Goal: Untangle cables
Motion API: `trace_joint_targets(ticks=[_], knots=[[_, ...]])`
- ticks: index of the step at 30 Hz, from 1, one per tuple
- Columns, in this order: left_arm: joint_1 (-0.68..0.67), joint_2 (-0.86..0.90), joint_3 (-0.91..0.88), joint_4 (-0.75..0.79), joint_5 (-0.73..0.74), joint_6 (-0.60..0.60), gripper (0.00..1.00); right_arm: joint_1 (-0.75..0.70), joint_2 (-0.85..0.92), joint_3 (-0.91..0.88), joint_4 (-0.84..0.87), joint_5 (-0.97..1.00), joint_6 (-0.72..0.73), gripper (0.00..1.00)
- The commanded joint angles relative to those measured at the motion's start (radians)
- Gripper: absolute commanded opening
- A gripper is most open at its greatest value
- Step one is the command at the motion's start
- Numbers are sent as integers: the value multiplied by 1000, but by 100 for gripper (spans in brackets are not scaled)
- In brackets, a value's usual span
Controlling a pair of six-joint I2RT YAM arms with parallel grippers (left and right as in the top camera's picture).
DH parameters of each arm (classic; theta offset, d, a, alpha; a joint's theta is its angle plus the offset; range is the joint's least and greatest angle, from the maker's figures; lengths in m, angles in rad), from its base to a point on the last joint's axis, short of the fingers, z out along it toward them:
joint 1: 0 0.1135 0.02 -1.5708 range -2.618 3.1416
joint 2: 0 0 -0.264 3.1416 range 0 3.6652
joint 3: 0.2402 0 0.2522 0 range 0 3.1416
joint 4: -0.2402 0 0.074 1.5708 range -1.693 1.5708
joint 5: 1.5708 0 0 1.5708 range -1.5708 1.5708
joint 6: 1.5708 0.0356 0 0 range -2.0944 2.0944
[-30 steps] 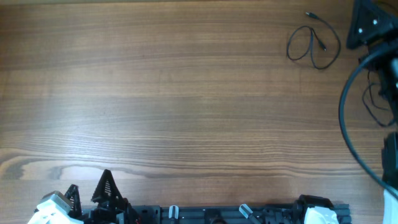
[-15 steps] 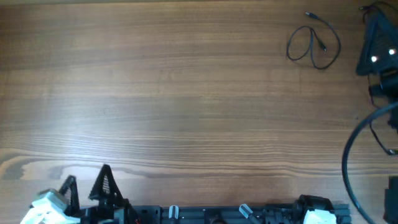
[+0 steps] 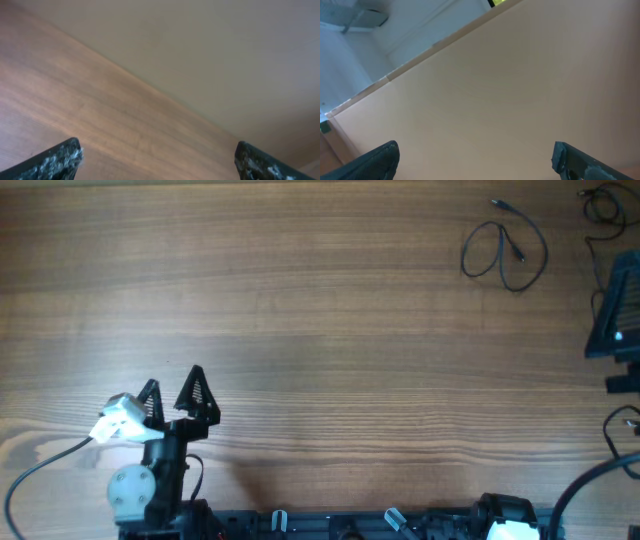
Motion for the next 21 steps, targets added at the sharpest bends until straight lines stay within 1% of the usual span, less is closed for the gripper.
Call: trace_joint_targets(ticks=[1, 3, 5, 7, 12, 15, 21], knots=[[-4, -9, -122, 141, 9, -5, 100, 3, -21, -9, 6, -16, 7, 100], [-4, -9, -158, 193, 9, 57, 100, 3, -21, -9, 6, -16, 6, 100], [-4, -9, -175, 200, 9, 133, 100, 3, -24, -9, 6, -16, 7, 100], [-4, -9, -178, 197, 9, 175, 100, 3, -26, -9, 8, -16, 7, 100], [-4, -9, -192, 205, 9, 177, 100, 3, -57, -9, 9, -16, 7, 100], [-4, -9, -246, 243, 10, 176, 100, 3, -94, -9, 9, -16, 6, 100], [-4, -7, -251, 236, 5, 177, 100, 3, -138, -9, 9, -12, 3, 100]])
